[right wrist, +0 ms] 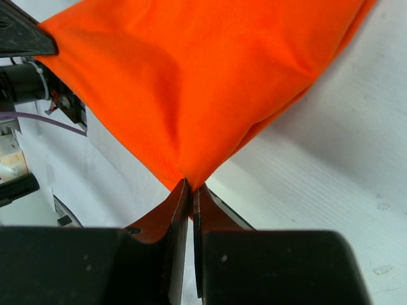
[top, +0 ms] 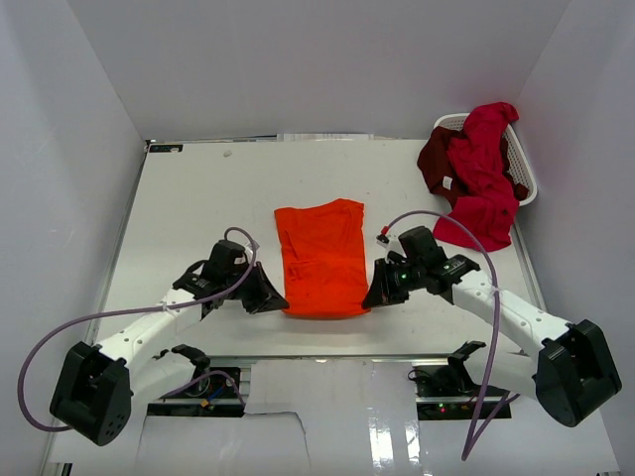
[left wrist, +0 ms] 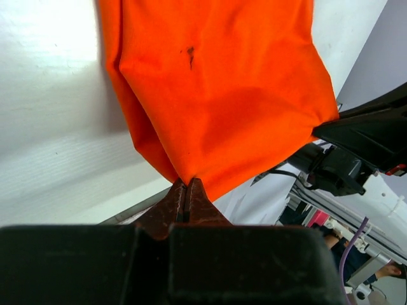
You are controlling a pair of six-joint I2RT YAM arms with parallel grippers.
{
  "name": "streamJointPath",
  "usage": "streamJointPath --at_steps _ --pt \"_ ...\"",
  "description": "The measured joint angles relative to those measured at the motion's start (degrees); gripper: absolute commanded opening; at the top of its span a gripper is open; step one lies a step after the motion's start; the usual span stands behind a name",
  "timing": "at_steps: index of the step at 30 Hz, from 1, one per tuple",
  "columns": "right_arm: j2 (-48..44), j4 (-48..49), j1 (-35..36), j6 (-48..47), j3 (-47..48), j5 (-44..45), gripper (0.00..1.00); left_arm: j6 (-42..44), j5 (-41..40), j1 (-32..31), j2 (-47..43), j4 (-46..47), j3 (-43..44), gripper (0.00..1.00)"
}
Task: Fold and stack the t-shirts
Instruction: Grab one side of the 2/3 rectangular tshirt with both arms, then fold the long partially folded tshirt into a neat square
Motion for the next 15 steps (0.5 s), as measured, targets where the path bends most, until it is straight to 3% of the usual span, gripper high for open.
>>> streamJointPath --at_steps 15 --pt "9.6 -5.1 -0.9 -4.3 21.4 0.0 0.08 7.9 2.3 10.6 6.5 -7.1 19.1 0.00"
